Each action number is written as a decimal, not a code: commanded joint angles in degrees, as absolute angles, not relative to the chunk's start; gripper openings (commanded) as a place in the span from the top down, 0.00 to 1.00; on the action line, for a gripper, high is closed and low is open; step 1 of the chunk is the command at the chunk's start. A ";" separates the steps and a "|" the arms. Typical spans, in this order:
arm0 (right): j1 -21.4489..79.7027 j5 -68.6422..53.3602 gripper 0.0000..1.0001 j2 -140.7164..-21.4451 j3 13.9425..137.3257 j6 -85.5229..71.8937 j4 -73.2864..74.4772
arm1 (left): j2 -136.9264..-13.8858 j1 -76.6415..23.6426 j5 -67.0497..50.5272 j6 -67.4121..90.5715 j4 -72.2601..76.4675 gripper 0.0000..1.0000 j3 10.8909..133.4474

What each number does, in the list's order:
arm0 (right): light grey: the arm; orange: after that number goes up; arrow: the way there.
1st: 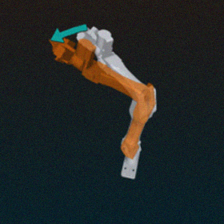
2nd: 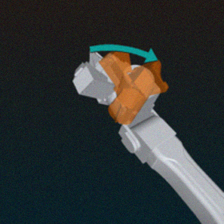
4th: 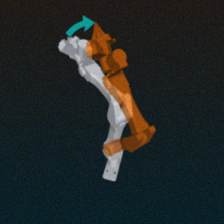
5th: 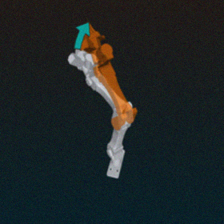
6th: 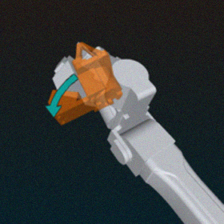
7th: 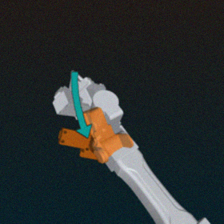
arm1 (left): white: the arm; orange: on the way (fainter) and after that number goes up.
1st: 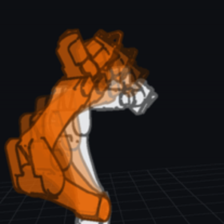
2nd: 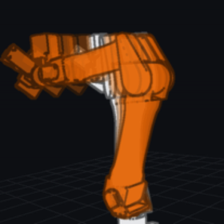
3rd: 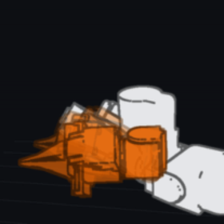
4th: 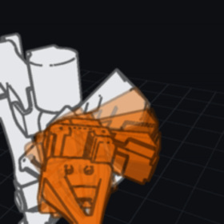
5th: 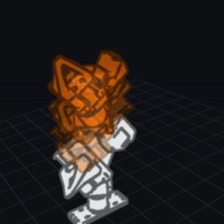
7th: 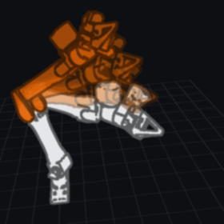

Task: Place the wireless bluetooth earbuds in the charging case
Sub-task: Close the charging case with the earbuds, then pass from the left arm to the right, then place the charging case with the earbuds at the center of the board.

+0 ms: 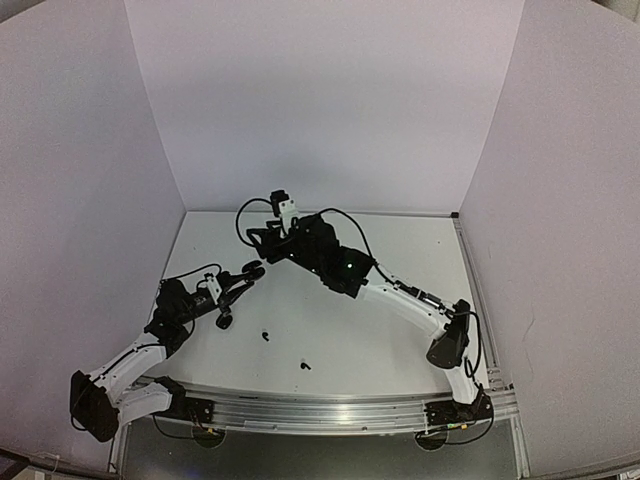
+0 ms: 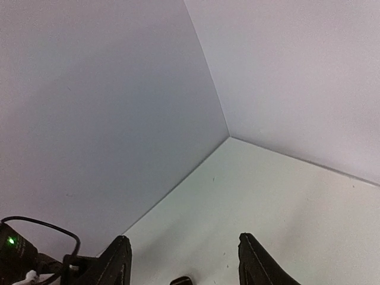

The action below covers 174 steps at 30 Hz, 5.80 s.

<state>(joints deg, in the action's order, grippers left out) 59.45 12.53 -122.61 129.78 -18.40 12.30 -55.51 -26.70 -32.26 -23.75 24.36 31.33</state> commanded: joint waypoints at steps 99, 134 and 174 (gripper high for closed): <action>39.41 -27.99 1.00 -105.36 97.52 -22.05 18.58 | -58.08 -25.14 -28.44 1.02 9.84 0.00 40.02; 23.62 -37.34 1.00 -137.27 108.85 -13.43 35.55 | -66.46 -24.72 -27.29 -1.87 7.73 0.00 43.30; 23.32 -29.81 0.35 -138.01 113.13 -13.17 38.27 | -67.29 -24.15 -27.15 -1.59 8.80 0.00 43.34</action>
